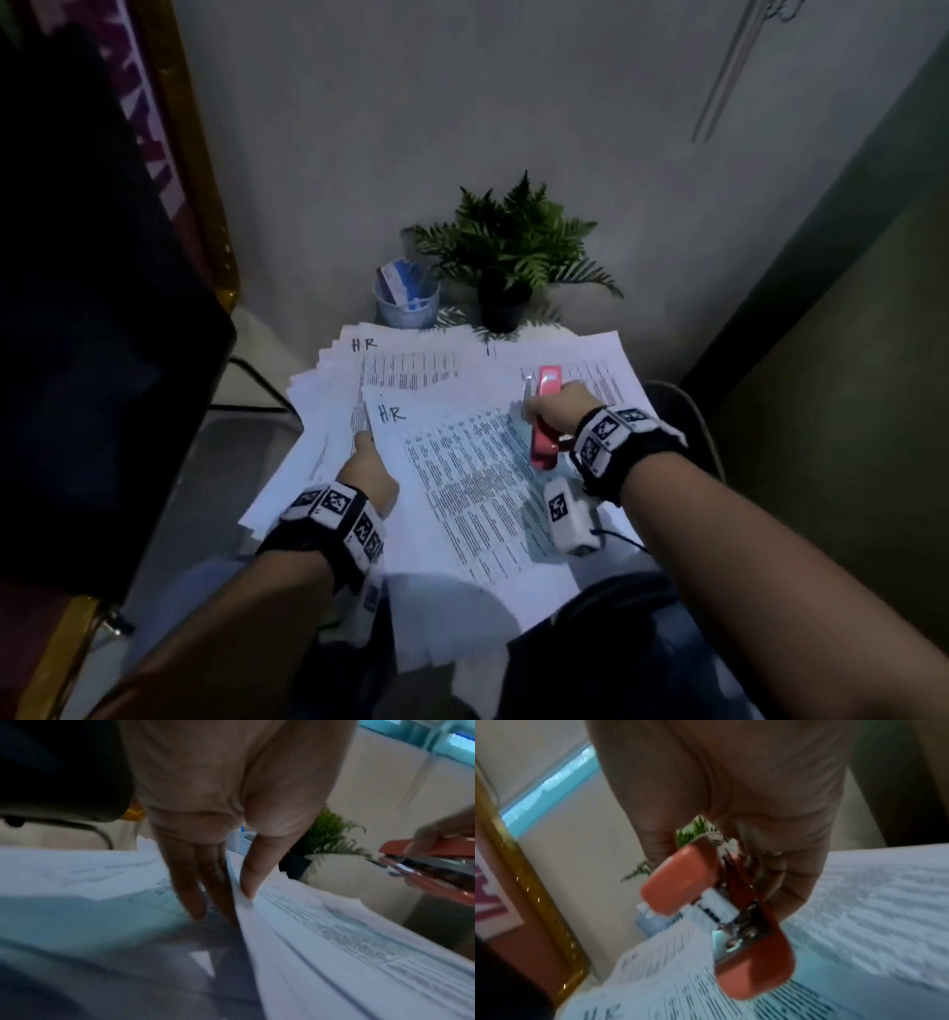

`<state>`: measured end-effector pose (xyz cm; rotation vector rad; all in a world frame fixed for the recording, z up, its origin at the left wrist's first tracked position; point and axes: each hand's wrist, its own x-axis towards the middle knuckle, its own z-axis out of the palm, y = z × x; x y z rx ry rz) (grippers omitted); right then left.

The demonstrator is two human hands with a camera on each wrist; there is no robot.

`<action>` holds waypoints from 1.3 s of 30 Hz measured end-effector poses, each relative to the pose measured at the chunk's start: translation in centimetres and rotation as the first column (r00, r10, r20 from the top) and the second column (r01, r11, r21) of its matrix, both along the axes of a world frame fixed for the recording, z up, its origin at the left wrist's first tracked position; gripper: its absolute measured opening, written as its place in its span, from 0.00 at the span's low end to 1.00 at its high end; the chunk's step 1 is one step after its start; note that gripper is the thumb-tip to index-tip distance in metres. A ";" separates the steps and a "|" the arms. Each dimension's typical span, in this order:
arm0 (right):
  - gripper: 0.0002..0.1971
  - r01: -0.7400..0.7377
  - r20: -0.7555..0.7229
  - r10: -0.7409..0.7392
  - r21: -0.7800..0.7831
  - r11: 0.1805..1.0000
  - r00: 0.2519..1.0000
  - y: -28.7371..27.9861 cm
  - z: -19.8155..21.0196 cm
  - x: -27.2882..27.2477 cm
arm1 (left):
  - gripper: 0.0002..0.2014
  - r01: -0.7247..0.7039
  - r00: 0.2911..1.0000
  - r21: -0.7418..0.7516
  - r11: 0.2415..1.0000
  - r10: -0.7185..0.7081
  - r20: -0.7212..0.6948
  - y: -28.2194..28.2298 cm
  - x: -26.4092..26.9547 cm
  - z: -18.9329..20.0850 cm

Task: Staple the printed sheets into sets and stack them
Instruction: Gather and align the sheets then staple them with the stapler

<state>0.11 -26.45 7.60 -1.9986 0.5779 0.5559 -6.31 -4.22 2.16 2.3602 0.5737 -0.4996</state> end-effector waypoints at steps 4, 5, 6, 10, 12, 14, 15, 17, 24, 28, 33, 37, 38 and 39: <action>0.27 -0.074 0.005 0.074 -0.070 0.995 0.997 2.2 -2.9 -0.3 | 0.44 0.106 0.994 0.318 0.942 -0.109 -0.007 0.4 1.4 -0.2; 0.23 -0.112 0.011 0.113 -0.093 0.989 0.994 2.6 -3.4 -0.2 | 0.43 0.132 0.986 0.368 0.921 -0.159 0.043 0.4 1.9 -0.1; 0.21 -0.156 0.015 0.159 -0.136 0.978 0.987 3.0 -3.8 0.1 | 0.40 0.182 0.971 0.386 0.904 -0.227 0.074 0.3 2.6 -0.1; 0.22 -0.334 0.041 0.370 -0.347 0.876 0.928 4.4 -4.6 1.4 | 0.28 0.489 0.849 0.385 0.782 -0.529 -0.003 -0.4 4.8 -1.0; 0.21 -0.380 0.035 0.424 -0.383 0.842 0.905 5.1 -5.1 2.3 | 0.26 0.588 0.790 0.365 0.721 -0.609 -0.070 -1.1 5.8 -1.7; 0.20 -0.408 0.009 0.452 -0.414 0.814 0.892 5.5 -5.9 3.2 | 0.26 0.631 0.767 0.338 0.698 -0.627 -0.136 -1.5 6.7 -2.2; 0.20 -0.424 -0.004 0.466 -0.426 0.800 0.885 5.7 -6.2 3.5 | 0.27 0.636 0.765 0.331 0.697 -0.625 -0.154 -1.7 7.1 -2.4; 0.21 -0.449 -0.038 0.486 -0.453 0.770 0.873 6.0 -6.8 3.7 | 0.27 0.636 0.765 0.344 0.691 -0.623 -0.163 -2.0 7.5 -2.6; 0.21 -0.436 -0.046 0.492 -0.541 0.719 0.869 6.6 -8.6 4.5 | 0.34 0.657 0.747 0.381 0.651 -0.631 -0.209 -2.1 9.0 -2.4; 0.23 -0.473 -0.080 0.520 -0.549 0.689 0.850 6.7 -8.8 5.2 | 0.36 0.635 0.759 0.401 0.661 -0.630 -0.163 -2.2 9.1 -2.9; 0.18 -0.487 -0.080 0.542 -0.560 0.670 0.837 6.8 -8.8 5.8 | 0.36 0.666 0.730 0.399 0.630 -0.660 -0.176 -2.1 9.2 -3.1; 0.18 -0.476 -0.069 0.533 -0.557 0.680 0.843 7.1 -8.7 6.0 | 0.35 0.694 0.709 0.371 0.617 -0.676 -0.201 -2.1 9.5 -3.0; 0.18 -0.477 -0.068 0.535 -0.554 0.682 0.842 7.2 -8.7 6.0 | 0.35 0.695 0.709 0.369 0.617 -0.674 -0.208 -2.1 9.5 -3.0; 0.19 -0.476 -0.063 0.536 -0.555 0.682 0.842 7.2 -8.7 6.0 | 0.35 0.696 0.709 0.368 0.617 -0.672 -0.215 -2.1 9.6 -3.1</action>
